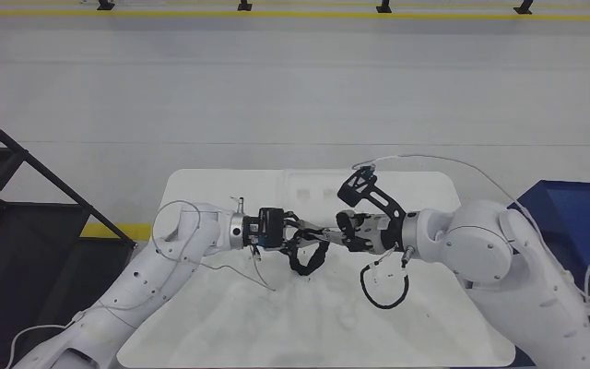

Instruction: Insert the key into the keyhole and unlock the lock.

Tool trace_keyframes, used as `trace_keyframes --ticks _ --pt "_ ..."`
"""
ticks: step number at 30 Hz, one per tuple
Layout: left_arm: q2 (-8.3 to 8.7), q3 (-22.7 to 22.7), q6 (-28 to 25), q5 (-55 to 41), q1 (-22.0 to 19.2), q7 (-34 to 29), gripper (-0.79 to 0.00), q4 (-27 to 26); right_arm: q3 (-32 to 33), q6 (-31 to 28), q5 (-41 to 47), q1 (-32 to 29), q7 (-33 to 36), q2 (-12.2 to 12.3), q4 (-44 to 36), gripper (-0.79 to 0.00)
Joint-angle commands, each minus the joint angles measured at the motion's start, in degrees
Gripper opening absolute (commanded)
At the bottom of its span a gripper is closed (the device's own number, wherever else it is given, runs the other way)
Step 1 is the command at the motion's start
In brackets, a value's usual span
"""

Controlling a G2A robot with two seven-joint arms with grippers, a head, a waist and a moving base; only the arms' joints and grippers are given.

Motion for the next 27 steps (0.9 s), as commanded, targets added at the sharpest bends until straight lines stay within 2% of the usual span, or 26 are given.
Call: trace_keyframes --ticks 1,6,11,17,22,27 --pt "-0.12 -0.13 -0.96 -1.45 -0.16 0.03 -0.785 0.88 0.51 -1.35 0.26 0.0 -1.16 0.02 0.08 0.0" --pt "-0.12 -1.25 -5.42 -5.51 -0.93 -0.46 -0.785 4.18 2.16 -10.8 0.1 -0.44 -4.64 0.28 0.22 0.0" --pt "-0.24 -2.3 -10.0 -13.03 -1.38 -3.86 -0.785 7.77 2.54 -25.79 -3.04 -0.87 -5.78 0.81 0.0 0.0" --pt "0.35 2.53 -10.0 -28.66 -2.86 -10.56 -0.785 9.06 3.23 -38.5 -3.57 -1.53 -8.21 1.3 1.18 0.0" --pt "2.16 8.21 -10.0 -43.59 -6.18 -18.38 -0.785 7.16 4.05 -43.5 -4.3 -2.05 -10.66 1.65 2.07 0.0" --pt "4.45 12.08 -10.0 -55.75 -9.32 -27.26 -0.785 4.24 4.05 -43.5 -4.3 -2.05 -10.66 1.65 2.07 0.0"
